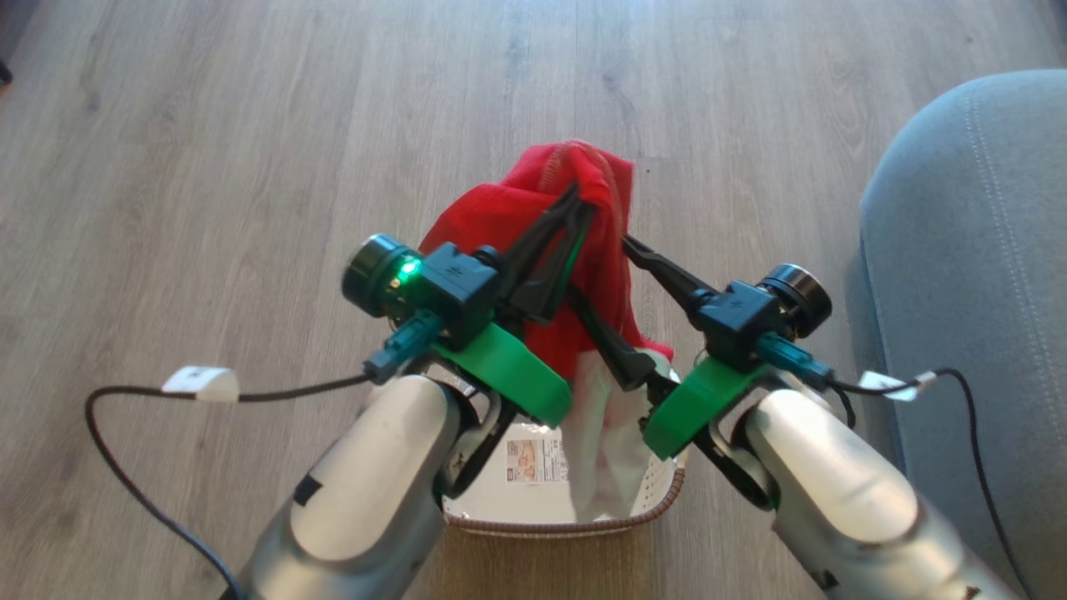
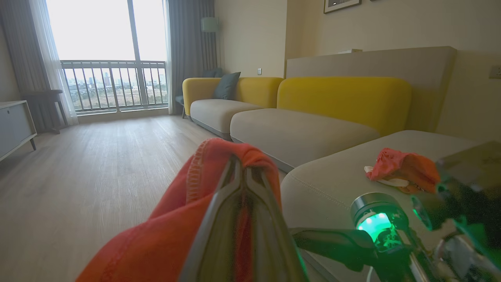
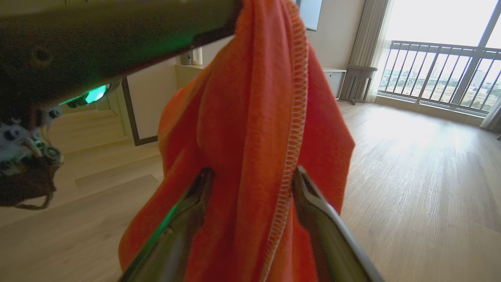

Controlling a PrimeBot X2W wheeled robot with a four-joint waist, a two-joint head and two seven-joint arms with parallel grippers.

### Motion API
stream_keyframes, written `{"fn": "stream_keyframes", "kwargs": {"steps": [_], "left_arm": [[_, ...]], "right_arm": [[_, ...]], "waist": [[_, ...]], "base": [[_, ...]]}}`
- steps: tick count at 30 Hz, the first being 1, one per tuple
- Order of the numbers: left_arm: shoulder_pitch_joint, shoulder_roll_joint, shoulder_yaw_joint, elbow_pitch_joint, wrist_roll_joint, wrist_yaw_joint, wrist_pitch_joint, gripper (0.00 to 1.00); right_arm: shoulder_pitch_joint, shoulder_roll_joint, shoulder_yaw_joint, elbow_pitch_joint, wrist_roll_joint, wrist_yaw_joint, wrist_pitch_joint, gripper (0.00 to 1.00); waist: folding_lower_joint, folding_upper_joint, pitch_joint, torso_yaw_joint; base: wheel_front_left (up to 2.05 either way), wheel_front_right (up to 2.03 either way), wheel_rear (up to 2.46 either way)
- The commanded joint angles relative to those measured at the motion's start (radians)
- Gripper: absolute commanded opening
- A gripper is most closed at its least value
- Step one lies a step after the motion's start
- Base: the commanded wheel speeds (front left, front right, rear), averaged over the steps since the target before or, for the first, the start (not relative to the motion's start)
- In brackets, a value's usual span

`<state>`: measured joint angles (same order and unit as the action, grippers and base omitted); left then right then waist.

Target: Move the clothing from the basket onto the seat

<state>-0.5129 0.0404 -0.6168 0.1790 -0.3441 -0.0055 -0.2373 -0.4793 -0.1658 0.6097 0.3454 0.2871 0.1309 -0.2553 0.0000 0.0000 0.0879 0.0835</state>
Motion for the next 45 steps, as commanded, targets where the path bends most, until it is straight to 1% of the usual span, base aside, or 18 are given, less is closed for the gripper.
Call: {"fn": "stream_keyframes", "kwargs": {"steps": [1,6,7,8,9,11,13,19,20,21,22,28,34,36,37,45], "left_arm": [[-0.067,0.01,0.023,-0.038,-0.008,0.005,-0.001,0.0],[-0.076,0.01,-0.027,-0.035,-0.026,0.013,-0.005,0.0],[-0.078,0.01,-0.036,-0.035,-0.031,0.014,-0.006,0.0],[-0.079,0.01,-0.045,-0.033,-0.035,0.016,-0.007,0.0],[-0.079,0.01,-0.052,-0.031,-0.039,0.017,-0.008,0.0],[-0.082,0.01,-0.064,-0.025,-0.045,0.02,-0.009,0.0],[-0.083,0.01,-0.073,-0.019,-0.051,0.022,-0.011,0.0],[-0.083,0.013,-0.075,0.009,-0.053,0.026,-0.017,0.0],[-0.082,0.016,-0.075,0.017,-0.053,0.023,-0.017,0.3],[-0.08,0.018,-0.076,0.025,-0.056,0.019,-0.017,0.98],[-0.08,0.02,-0.073,0.031,-0.057,0.019,-0.018,1.0],[-0.069,0.037,-0.067,0.071,-0.061,0.0,-0.021,1.0],[-0.058,0.051,-0.065,0.108,-0.061,-0.033,-0.024,1.0],[-0.053,0.057,-0.066,0.122,-0.058,-0.042,-0.024,1.0],[-0.053,0.057,-0.066,0.122,-0.058,-0.042,-0.024,1.0],[-0.027,0.061,-0.038,0.135,-0.042,-0.058,-0.024,1.0]], "right_arm": [[-0.037,0.023,0.013,-0.006,-0.008,0.0,-0.006,1.0],[-0.095,0.077,0.056,0.163,0.0,0.0,-0.005,1.0],[-0.106,0.085,0.065,0.194,0.008,0.0,-0.005,0.94],[-0.116,0.091,0.073,0.227,0.017,0.0,-0.005,0.41],[-0.126,0.096,0.073,0.253,0.028,0.0,-0.005,0.0],[-0.146,0.103,0.068,0.285,0.046,0.0,-0.006,0.0],[-0.157,0.107,0.058,0.289,0.055,0.0,-0.006,0.0],[-0.138,0.105,-0.004,0.236,0.054,0.0,-0.006,0.0],[-0.128,0.101,-0.019,0.222,0.052,0.0,-0.006,0.0],[-0.117,0.096,-0.035,0.205,0.051,0.0,-0.006,0.0],[-0.107,0.09,-0.051,0.188,0.049,0.0,-0.006,0.0],[-0.039,0.049,-0.188,0.071,0.037,0.0,-0.006,0.0],[0.02,0.015,-0.331,-0.043,0.023,0.0,-0.006,0.0],[0.038,0.01,-0.363,-0.076,0.019,0.0,-0.006,0.0],[0.038,0.01,-0.363,-0.076,0.019,0.0,-0.006,0.0],[0.096,0.017,-0.415,-0.159,0.015,0.0,-0.006,0.0]], "waist": [[0.0,0.0,0.0,0.005],[0.0,0.0,0.001,0.02],[0.0,0.0,0.001,0.024],[0.0,0.0,0.0,0.029],[0.0,0.0,0.002,0.032],[0.0,0.0,0.004,0.038],[0.0,0.0,0.008,0.041],[0.0,0.0,0.022,0.025],[0.0,0.0,0.024,0.019],[0.0,0.0,0.027,0.012],[0.0,0.0,0.031,0.004],[0.0,0.0,0.044,-0.048],[0.0,0.0,0.055,-0.129],[0.0,0.0,0.056,-0.166],[0.0,0.0,0.056,-0.166],[0.0,0.0,0.062,-0.352]], "base": [[0.0,0.0,0.0],[0.0,0.0,0.0],[0.0,0.0,0.0],[0.0,0.0,0.0],[0.0,0.0,0.0],[0.0,0.0,0.0],[0.0,0.0,0.0],[0.0,0.0,0.0],[0.0,0.0,0.0],[0.0,0.0,0.0],[0.0,0.0,0.0],[0.0,0.0,0.0],[0.0,0.0,0.0],[0.0,0.0,0.0],[0.0,0.0,0.0],[0.0,0.0,0.0]]}}
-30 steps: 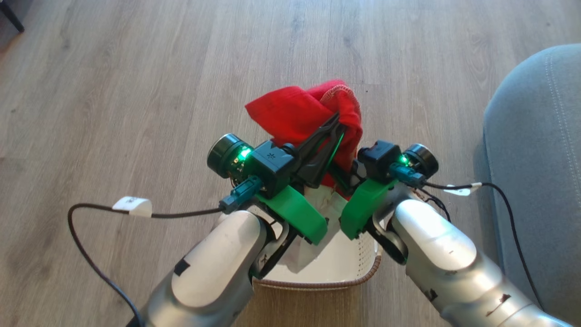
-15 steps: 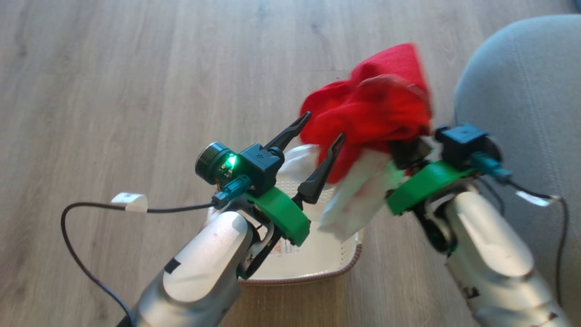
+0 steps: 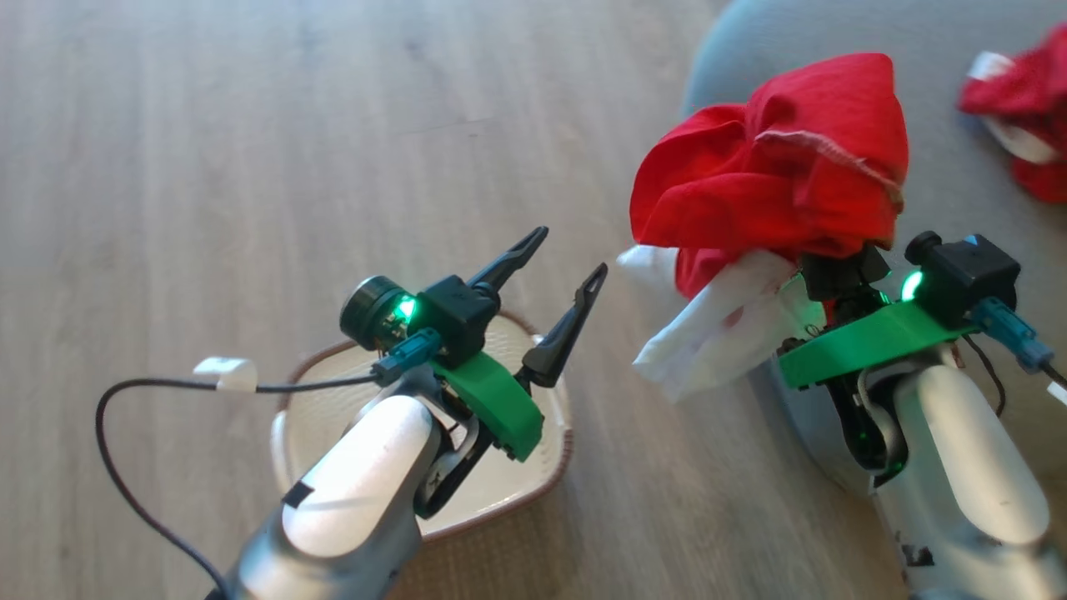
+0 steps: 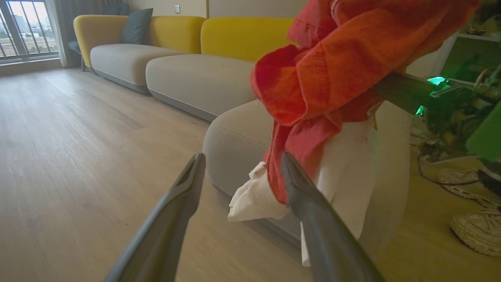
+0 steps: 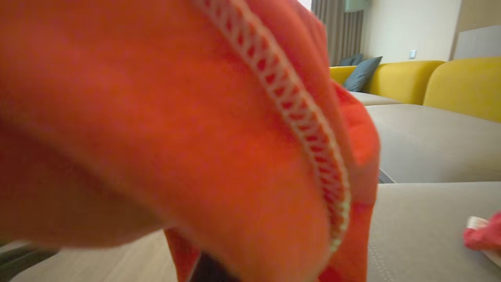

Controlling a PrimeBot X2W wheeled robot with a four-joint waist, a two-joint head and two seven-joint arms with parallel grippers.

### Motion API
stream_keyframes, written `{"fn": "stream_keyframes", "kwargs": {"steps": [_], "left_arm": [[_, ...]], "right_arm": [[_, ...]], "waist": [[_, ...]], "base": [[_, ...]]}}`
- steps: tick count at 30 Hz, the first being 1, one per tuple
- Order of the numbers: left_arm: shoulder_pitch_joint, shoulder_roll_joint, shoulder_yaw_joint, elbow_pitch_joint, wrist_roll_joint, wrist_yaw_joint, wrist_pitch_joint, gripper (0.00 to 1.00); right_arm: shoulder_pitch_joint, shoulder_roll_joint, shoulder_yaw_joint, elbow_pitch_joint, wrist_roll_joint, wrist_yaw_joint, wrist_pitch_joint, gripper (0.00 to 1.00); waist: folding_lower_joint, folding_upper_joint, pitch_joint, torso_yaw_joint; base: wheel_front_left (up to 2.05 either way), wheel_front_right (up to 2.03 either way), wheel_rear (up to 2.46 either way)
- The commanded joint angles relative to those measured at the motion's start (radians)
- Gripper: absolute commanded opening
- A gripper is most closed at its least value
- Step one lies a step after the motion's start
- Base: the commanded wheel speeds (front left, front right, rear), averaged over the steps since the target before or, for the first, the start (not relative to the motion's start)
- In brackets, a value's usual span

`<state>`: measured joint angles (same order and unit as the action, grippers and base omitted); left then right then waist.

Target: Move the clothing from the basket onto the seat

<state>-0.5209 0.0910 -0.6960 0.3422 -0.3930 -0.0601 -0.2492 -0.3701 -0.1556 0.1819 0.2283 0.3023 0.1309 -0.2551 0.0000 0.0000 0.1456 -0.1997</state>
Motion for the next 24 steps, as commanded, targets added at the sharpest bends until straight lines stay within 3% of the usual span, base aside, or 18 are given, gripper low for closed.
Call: {"fn": "stream_keyframes", "kwargs": {"steps": [1,13,17,24], "left_arm": [[-0.019,0.01,0.043,-0.027,0.011,-0.006,-0.012,1.0],[0.009,0.021,0.091,-0.038,0.043,-0.02,-0.012,1.0],[0.002,0.025,0.089,-0.05,0.063,-0.029,-0.013,1.0],[-0.039,0.027,0.061,-0.058,0.09,-0.045,-0.013,1.0]], "right_arm": [[-0.007,0.008,0.008,-0.047,0.001,0.0,-0.007,0.0],[0.07,0.031,-0.038,-0.129,0.015,0.0,-0.007,0.0],[0.062,-0.015,-0.067,-0.166,0.001,0.0,-0.007,0.0],[-0.092,-0.16,-0.231,-0.199,-0.046,0.0,-0.007,0.0]], "waist": [[0.0,0.0,0.005,-0.088],[0.0,0.0,0.02,-0.326],[0.0,0.0,0.059,-0.348],[0.0,0.0,0.179,-0.315]], "base": [[0.0,0.0,0.0],[0.0,0.0,0.0],[0.0,0.0,0.0],[0.0,0.0,0.0]]}}
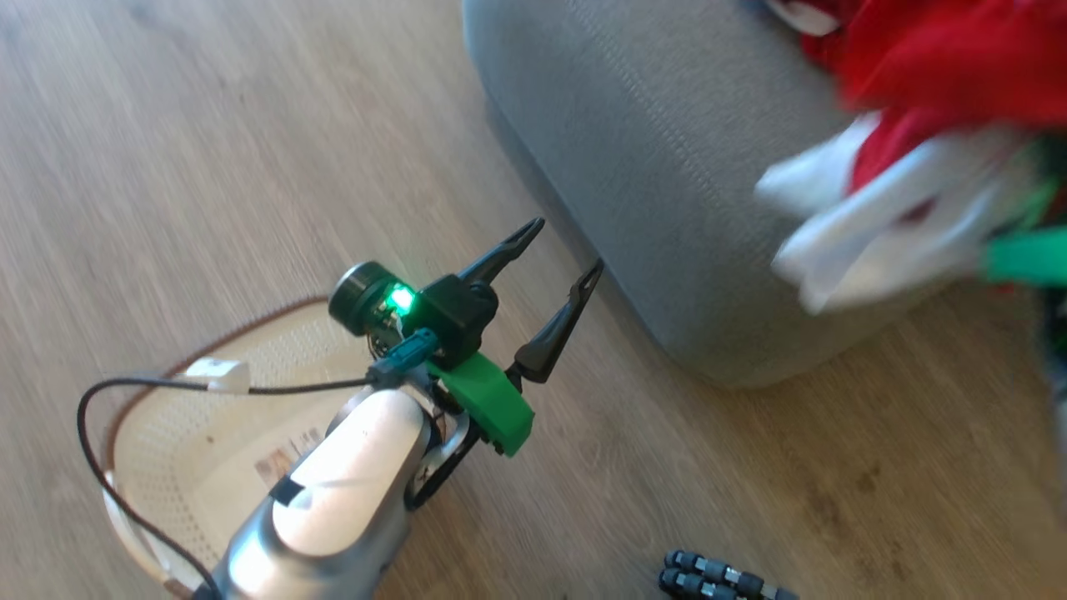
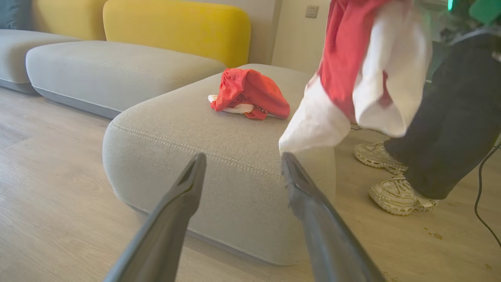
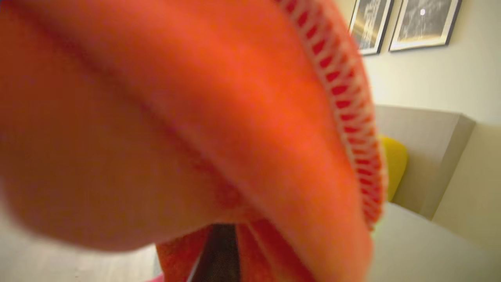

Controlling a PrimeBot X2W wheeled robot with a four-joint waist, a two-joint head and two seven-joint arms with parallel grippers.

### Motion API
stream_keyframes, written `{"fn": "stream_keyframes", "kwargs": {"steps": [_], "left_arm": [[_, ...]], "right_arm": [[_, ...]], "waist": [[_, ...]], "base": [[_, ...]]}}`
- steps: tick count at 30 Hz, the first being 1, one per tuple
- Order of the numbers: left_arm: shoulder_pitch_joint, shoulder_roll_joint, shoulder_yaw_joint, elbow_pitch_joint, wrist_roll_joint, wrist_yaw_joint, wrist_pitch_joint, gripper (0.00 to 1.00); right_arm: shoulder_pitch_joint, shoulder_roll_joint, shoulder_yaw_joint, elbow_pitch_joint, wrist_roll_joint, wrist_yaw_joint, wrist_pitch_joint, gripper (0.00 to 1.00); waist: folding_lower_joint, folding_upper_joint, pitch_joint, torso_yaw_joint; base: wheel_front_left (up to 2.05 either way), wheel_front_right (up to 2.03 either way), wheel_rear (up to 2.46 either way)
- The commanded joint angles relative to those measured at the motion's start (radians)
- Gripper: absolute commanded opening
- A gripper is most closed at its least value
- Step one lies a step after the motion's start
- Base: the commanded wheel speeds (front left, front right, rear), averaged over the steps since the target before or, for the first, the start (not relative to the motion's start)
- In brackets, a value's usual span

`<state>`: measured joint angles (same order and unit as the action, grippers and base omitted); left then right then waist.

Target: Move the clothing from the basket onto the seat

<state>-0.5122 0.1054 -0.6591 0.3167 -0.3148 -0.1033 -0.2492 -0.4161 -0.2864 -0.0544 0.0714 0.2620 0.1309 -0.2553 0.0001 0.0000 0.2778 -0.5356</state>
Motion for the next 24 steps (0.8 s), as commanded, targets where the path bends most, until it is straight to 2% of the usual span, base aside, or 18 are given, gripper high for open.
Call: {"fn": "stream_keyframes", "kwargs": {"steps": [1,6,7,10,11,21,24], "left_arm": [[-0.055,0.016,0.019,-0.028,0.017,-0.004,-0.012,1.0],[-0.092,0.023,-0.001,-0.026,0.027,-0.01,-0.012,1.0],[-0.109,0.025,-0.015,-0.031,0.031,-0.013,-0.008,1.0],[-0.137,0.024,-0.038,-0.045,0.037,-0.017,0.0,1.0],[-0.137,0.024,-0.038,-0.045,0.037,-0.017,0.0,1.0],[-0.212,0.03,-0.093,-0.109,0.052,-0.022,0.032,1.0],[-0.223,0.032,-0.099,-0.122,0.053,-0.022,0.036,1.0]], "right_arm": [[-0.074,-0.052,-0.02,-0.035,-0.01,0.0,-0.006,0.0],[-0.208,-0.151,-0.127,0.046,-0.042,0.0,-0.006,0.0],[-0.268,-0.191,-0.174,0.101,-0.068,0.0,-0.006,0.0],[-0.37,-0.254,-0.243,0.194,-0.116,0.0,-0.002,0.0],[-0.37,-0.254,-0.243,0.194,-0.116,0.0,-0.002,0.0],[-0.7,-0.423,-0.417,0.497,-0.277,0.0,0.085,0.0],[-0.759,-0.444,-0.466,0.562,-0.314,0.0,0.119,0.0]], "waist": [[-0.0001,0.0,0.064,0.03],[-0.0001,0.0,0.145,0.079],[-0.0001,0.0,0.173,0.102],[-0.0001,0.0,0.212,0.144],[-0.0001,0.0,0.212,0.144],[-0.0001,0.0,0.343,0.263],[-0.0001,0.0,0.379,0.293]], "base": [[0.0,0.0,0.0],[0.0,0.0,0.0],[0.0,0.0,0.0],[0.0,0.0,0.0],[0.0,0.0,0.0],[0.0,0.0,0.0],[0.0,0.0,0.0]]}}
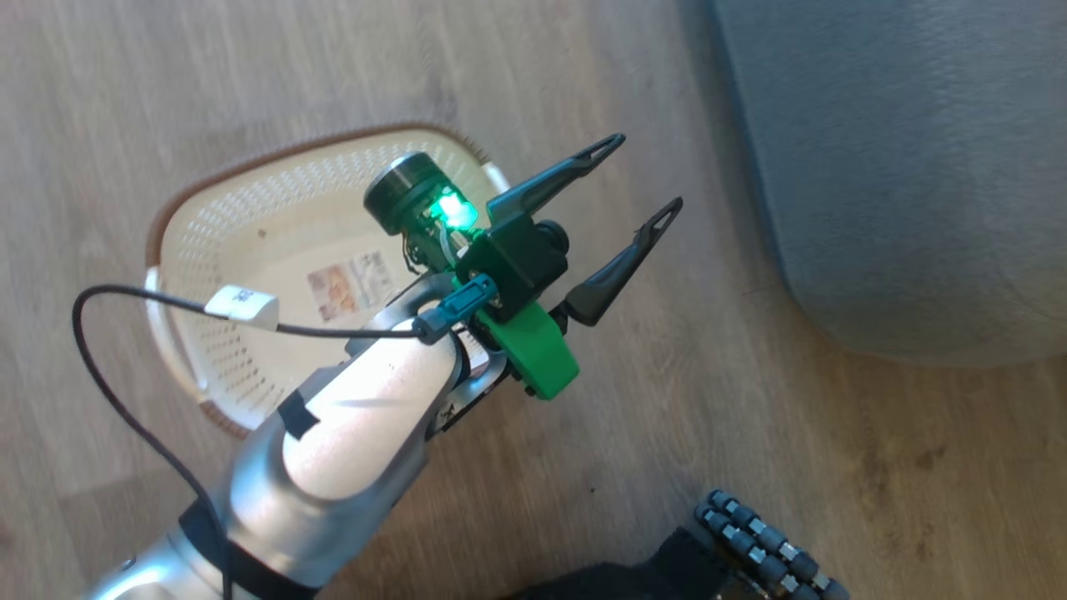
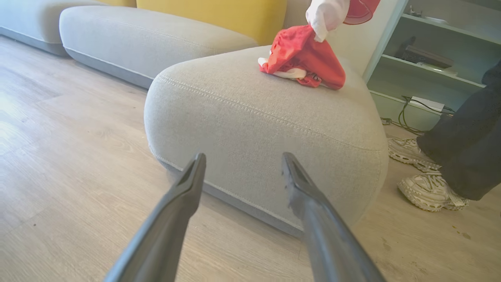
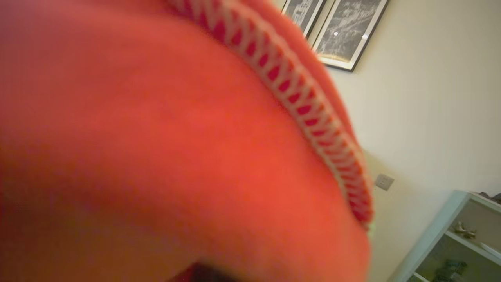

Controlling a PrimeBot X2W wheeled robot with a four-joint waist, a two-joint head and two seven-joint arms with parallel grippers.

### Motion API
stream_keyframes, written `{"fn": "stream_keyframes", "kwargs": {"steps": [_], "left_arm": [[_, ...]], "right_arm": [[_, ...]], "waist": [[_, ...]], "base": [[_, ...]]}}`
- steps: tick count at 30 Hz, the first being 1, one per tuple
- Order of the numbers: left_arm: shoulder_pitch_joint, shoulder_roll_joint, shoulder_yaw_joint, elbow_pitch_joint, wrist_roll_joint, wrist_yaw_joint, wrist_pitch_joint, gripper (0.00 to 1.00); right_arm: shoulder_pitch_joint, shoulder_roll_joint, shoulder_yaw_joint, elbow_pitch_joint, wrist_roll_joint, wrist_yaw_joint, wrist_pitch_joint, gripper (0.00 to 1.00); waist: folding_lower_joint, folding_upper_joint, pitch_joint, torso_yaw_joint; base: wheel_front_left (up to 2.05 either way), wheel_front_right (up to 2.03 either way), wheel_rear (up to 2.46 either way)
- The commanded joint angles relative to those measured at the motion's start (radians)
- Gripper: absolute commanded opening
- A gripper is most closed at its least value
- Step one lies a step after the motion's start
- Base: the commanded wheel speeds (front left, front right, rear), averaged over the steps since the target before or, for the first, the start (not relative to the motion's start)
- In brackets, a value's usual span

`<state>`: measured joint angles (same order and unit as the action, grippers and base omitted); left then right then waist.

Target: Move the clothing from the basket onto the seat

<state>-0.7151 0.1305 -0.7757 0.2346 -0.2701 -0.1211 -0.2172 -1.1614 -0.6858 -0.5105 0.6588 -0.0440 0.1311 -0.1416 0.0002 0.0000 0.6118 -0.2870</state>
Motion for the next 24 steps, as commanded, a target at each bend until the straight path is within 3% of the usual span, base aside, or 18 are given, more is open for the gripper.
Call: {"fn": "stream_keyframes", "kwargs": {"steps": [1,6,13,14,15,16,19,24], "left_arm": [[-0.023,0.007,0.014,-0.043,0.009,-0.004,0.006,1.0],[-0.038,0.007,0.004,-0.053,0.015,-0.004,0.004,1.0],[-0.053,-0.002,0.002,-0.042,0.015,0.001,-0.014,1.0],[-0.052,-0.003,0.002,-0.038,0.013,0.001,-0.017,1.0],[-0.051,-0.004,0.004,-0.034,0.011,0.002,-0.02,1.0],[-0.049,-0.004,0.006,-0.031,0.009,0.003,-0.023,1.0],[-0.045,-0.007,0.012,-0.018,0.002,0.005,-0.031,1.0],[-0.027,-0.015,0.028,0.001,-0.009,0.01,-0.041,1.0]], "right_arm": [[-0.023,-0.041,-0.026,-0.005,-0.02,0.0,0.01,0.0],[-0.011,0.03,-0.059,0.114,-0.065,0.0,0.021,0.0],[0.048,0.083,-0.048,0.306,-0.058,0.0,-0.075,0.03],[0.055,0.086,-0.038,0.329,-0.043,0.0,-0.088,0.39],[0.066,0.086,-0.018,0.348,-0.032,0.0,-0.098,0.93],[0.075,0.087,0.001,0.365,-0.015,0.0,-0.105,1.0],[0.115,0.085,0.07,0.383,0.055,0.0,-0.118,1.0],[0.284,0.069,0.209,0.248,0.204,0.0,-0.12,1.0]], "waist": [[-0.0002,0.0,0.057,0.053],[-0.0002,0.0,0.106,0.089],[-0.0002,0.0,0.114,0.117],[-0.0002,0.0,0.11,0.119],[-0.0002,0.0,0.104,0.119],[-0.0002,0.0,0.099,0.119],[-0.0002,0.0,0.075,0.12],[-0.0002,0.0,0.026,0.127]], "base": [[0.0,0.0,0.0],[0.0,0.0,0.0],[0.0,0.0,0.0],[0.0,0.0,0.0],[0.0,0.0,0.0],[0.0,0.0,0.0],[0.0,0.0,0.0],[0.0,0.0,0.0]]}}
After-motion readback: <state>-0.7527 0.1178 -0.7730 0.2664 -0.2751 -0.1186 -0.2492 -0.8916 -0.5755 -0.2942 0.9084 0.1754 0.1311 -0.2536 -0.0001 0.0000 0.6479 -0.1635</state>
